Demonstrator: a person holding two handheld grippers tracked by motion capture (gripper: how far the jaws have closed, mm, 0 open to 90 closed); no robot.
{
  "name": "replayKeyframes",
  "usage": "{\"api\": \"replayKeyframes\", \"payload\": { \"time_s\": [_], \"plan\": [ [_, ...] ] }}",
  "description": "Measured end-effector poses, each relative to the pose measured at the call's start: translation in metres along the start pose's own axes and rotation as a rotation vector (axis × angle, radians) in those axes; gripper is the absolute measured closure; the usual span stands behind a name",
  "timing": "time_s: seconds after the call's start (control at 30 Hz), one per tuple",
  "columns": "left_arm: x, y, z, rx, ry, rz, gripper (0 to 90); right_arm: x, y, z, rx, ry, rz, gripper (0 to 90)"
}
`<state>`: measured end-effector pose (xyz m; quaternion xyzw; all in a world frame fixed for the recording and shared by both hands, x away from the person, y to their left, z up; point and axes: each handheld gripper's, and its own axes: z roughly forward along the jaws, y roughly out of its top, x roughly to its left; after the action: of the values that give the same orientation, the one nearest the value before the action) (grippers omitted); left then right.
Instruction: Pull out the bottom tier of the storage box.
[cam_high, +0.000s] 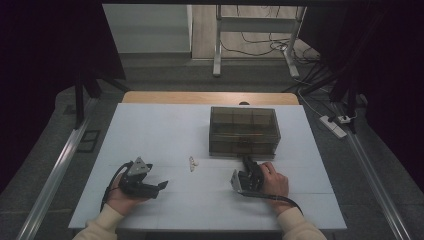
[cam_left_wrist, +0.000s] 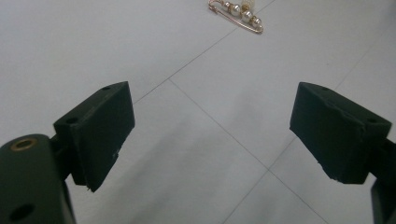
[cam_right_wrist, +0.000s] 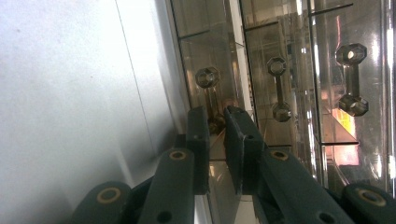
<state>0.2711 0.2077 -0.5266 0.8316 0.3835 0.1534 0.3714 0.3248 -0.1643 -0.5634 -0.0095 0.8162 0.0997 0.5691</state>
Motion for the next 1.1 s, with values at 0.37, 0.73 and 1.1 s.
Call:
{"api": "replayKeyframes", "payload": {
  "time_s": [0.37, 0.73, 1.1],
  "plan": [
    [0.0000, 0.0000, -0.0002, 0.000, 0.000, 0.000, 13.0, 0.0008, 0.0002, -0.0011, -0.005, -0.004, 0.004, 79.5],
    [-0.0001, 0.0000, -0.0001, 0.001, 0.000, 0.002, 13.0, 0.0010, 0.0007, -0.0036, 0.001, 0.002, 0.002, 79.4],
    [-0.0005, -0.0001, 0.0000, 0.002, -0.001, 0.003, 13.0, 0.0009, 0.0004, -0.0040, 0.001, 0.007, 0.009, 79.3]
  ]
}}
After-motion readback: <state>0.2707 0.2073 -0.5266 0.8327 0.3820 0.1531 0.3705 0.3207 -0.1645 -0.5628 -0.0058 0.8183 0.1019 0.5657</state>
